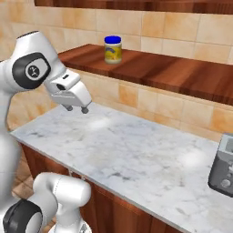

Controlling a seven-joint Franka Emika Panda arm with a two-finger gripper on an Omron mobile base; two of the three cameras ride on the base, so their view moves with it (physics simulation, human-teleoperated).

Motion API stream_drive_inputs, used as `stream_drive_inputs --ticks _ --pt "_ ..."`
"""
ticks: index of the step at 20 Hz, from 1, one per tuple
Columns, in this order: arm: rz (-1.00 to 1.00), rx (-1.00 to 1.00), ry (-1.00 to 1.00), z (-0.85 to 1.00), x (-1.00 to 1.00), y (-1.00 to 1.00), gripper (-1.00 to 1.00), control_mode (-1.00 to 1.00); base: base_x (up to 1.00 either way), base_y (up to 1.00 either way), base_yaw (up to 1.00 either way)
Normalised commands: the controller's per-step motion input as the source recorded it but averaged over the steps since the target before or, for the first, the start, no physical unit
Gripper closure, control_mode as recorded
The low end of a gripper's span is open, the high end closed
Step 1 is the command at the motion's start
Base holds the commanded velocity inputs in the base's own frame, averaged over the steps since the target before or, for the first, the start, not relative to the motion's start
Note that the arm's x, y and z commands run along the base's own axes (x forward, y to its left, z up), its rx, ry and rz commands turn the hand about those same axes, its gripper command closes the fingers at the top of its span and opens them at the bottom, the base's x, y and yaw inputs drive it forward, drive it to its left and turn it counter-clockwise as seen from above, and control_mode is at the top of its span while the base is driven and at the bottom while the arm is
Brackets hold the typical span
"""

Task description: Move the mayonnaise and syrup bottle from the cabinet to the dining counter.

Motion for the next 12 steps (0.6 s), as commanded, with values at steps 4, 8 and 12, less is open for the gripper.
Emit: stream_drive_inputs --ticks 4,8,12 --pt "0.0 0.0 0.0 0.0 0.0 0.0 -1.0 1.0 0.32 0.62 -0.4" --pt "-0.12 0.08 -0.03 0.15 -0.06 0.14 -1.0 -1.0 0.05 0.13 -0.09" --pt "0.0 0.18 -0.3 0.62 -0.58 0.03 -1.0 -1.0 0.0 0.0 0.0"
